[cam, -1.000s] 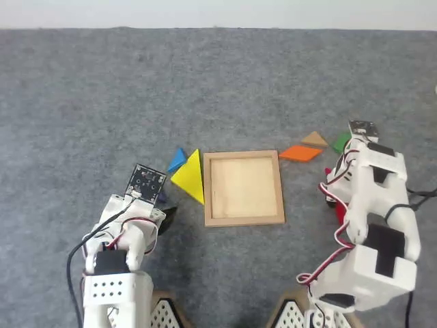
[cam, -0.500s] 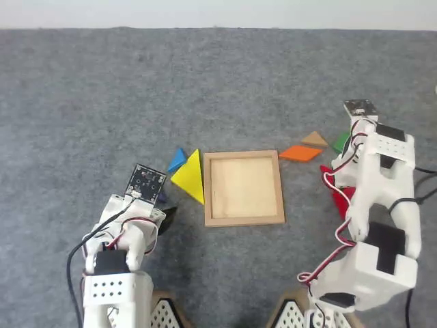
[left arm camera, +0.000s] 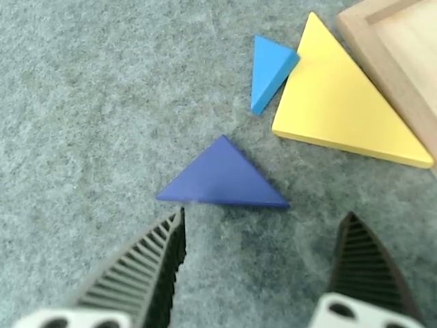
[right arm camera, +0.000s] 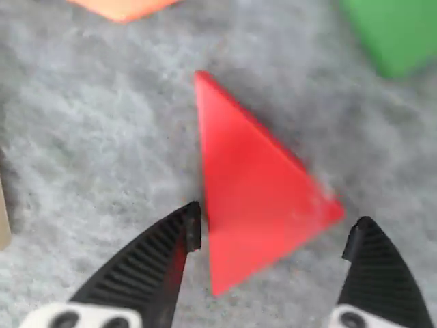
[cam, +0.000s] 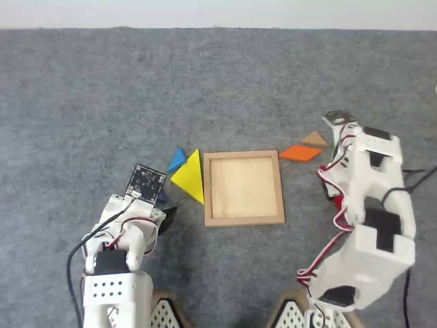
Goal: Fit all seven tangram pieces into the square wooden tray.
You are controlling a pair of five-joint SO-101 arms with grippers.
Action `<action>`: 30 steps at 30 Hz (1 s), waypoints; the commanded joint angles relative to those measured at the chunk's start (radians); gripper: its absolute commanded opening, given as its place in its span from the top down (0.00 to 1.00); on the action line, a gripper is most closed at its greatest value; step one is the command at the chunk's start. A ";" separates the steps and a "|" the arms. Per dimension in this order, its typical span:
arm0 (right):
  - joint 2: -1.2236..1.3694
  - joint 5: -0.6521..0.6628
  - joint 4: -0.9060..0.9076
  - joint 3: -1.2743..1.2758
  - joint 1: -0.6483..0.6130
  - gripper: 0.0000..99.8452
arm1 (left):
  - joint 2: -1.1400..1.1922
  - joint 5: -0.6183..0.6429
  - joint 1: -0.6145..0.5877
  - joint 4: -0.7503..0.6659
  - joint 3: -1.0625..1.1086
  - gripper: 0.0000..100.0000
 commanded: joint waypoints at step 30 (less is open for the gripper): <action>-0.058 -0.115 -0.045 -0.055 -0.035 0.86 | -0.011 -0.011 0.003 -0.021 -0.010 0.67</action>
